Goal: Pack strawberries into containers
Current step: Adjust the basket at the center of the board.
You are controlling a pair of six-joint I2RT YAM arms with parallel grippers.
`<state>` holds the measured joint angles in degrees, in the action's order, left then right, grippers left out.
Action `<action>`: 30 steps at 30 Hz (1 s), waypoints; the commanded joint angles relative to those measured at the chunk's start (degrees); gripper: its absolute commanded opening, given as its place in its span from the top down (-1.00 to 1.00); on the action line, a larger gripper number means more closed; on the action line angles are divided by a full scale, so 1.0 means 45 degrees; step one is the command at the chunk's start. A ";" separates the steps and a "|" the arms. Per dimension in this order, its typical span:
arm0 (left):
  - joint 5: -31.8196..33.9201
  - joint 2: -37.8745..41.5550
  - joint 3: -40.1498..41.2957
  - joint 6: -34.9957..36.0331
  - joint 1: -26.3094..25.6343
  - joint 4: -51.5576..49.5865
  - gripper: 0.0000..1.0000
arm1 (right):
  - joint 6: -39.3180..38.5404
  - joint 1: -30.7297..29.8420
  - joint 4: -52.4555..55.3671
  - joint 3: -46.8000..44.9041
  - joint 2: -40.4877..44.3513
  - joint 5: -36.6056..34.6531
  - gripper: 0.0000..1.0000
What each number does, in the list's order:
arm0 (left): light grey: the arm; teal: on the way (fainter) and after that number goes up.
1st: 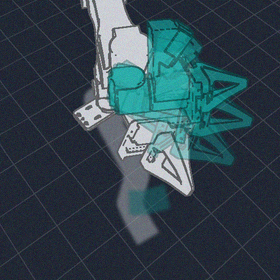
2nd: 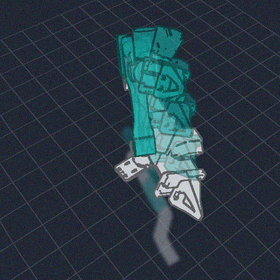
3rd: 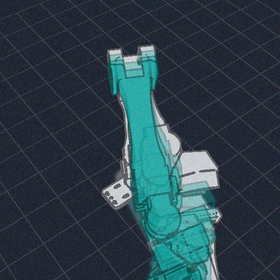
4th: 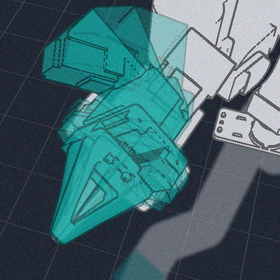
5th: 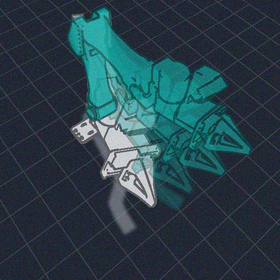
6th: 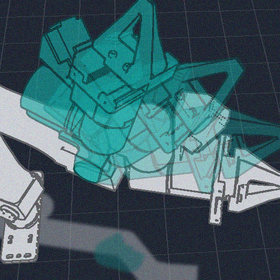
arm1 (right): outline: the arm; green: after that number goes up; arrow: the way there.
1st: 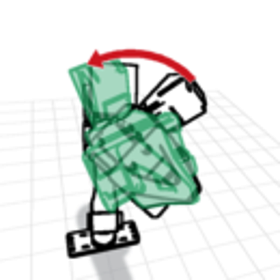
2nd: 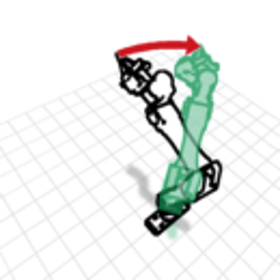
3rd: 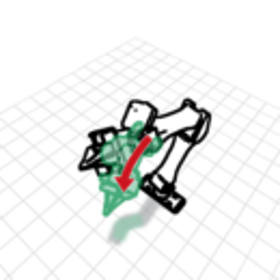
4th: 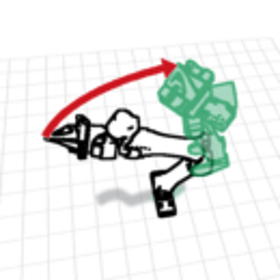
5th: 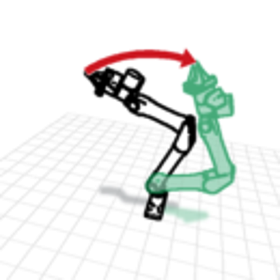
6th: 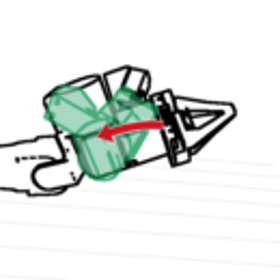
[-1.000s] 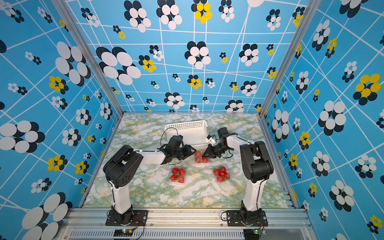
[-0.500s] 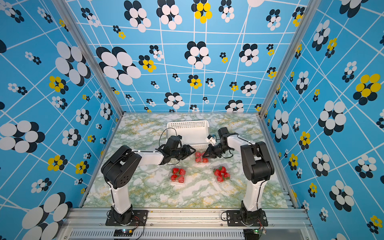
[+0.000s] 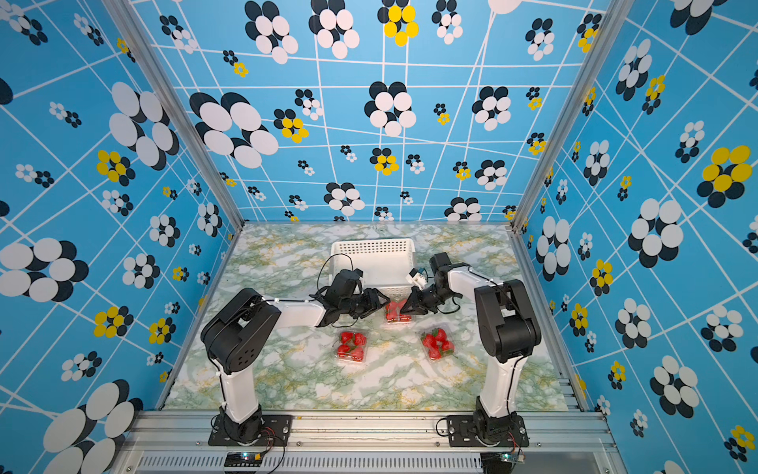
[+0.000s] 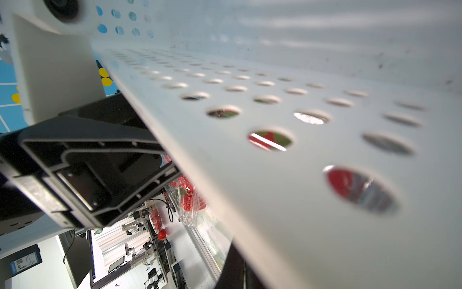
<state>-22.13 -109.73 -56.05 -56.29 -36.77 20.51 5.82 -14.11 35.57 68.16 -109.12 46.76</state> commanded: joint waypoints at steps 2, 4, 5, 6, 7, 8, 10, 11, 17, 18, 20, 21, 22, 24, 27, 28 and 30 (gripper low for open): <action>-0.0013 -0.0507 -0.0833 0.0625 0.0171 -0.0620 -0.15 | 0.0016 -0.0087 0.0469 -0.0131 0.0101 -0.0333 0.87; -0.0026 -0.0865 -0.1565 0.1002 0.0343 -0.1090 -0.15 | -0.0003 -0.0087 0.0474 -0.0135 0.0107 -0.0319 0.87; -0.0059 -0.1051 -0.1921 0.1165 0.0415 -0.1327 -0.15 | 0.0004 -0.0086 0.0474 -0.0145 0.0075 -0.0326 0.87; -0.0067 -0.1264 -0.2408 0.1450 0.0501 -0.1736 -0.15 | -0.0004 -0.0087 0.0493 -0.0126 0.0051 -0.0297 0.87; -0.0010 -0.1436 -0.3006 0.1708 0.0599 -0.2185 -0.15 | -0.0002 -0.0087 0.0494 -0.0136 0.0050 -0.0310 0.87; 0.0010 -0.1607 -0.3337 0.1871 0.0659 -0.2431 -0.15 | 0.0007 -0.0083 0.0494 -0.0134 0.0069 -0.0302 0.88; -0.0080 -0.1861 -0.3893 0.2006 0.0835 -0.2734 -0.15 | 0.0004 -0.0087 0.0494 -0.0120 0.0123 -0.0290 0.88; -0.0039 -0.1899 -0.4024 0.2064 0.0881 -0.2788 -0.15 | -0.0004 -0.0085 0.0512 -0.0121 0.0128 -0.0293 0.88; -0.0430 -0.2642 -0.4692 0.1973 0.1218 -0.2471 -0.16 | -0.0027 -0.0082 0.0533 -0.0122 0.0108 -0.0264 0.88; -0.0570 -0.2816 -0.4882 0.1944 0.1209 -0.2421 -0.17 | -0.0038 -0.0087 0.0531 -0.0127 0.0108 -0.0262 0.88; -0.0781 -0.2834 -0.4990 0.1904 0.1101 -0.2362 -0.16 | -0.0044 -0.0103 0.0533 -0.0122 0.0096 -0.0253 0.88; -0.0743 -0.2606 -0.4850 0.1940 0.1021 -0.2390 -0.16 | -0.0034 -0.0107 0.0551 -0.0081 0.0089 -0.0247 0.88; -0.0652 -0.2240 -0.4518 0.1988 0.0949 -0.2393 -0.16 | -0.0044 -0.0106 0.0552 -0.0094 0.0089 -0.0255 0.88; -0.0493 -0.1375 -0.3767 0.2098 0.0849 -0.2450 -0.17 | -0.0039 -0.0132 0.0552 -0.0108 0.0127 -0.0282 0.88; -0.0423 -0.0253 -0.2599 0.1990 0.0853 -0.2423 -0.21 | -0.0020 -0.0184 0.0589 -0.0112 0.0206 -0.0331 0.88; -0.0356 0.0036 -0.2153 0.1884 0.0830 -0.2214 -0.23 | -0.0012 -0.0195 0.0591 -0.0089 0.0220 -0.0358 0.88; -0.0392 0.0366 -0.1589 0.1654 0.0828 -0.1919 -0.25 | -0.0014 -0.0238 0.0627 -0.0083 0.0206 -0.0366 0.88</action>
<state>-23.83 -111.24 -65.87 -48.42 -33.04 10.15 5.80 -14.55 35.86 68.16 -109.12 46.72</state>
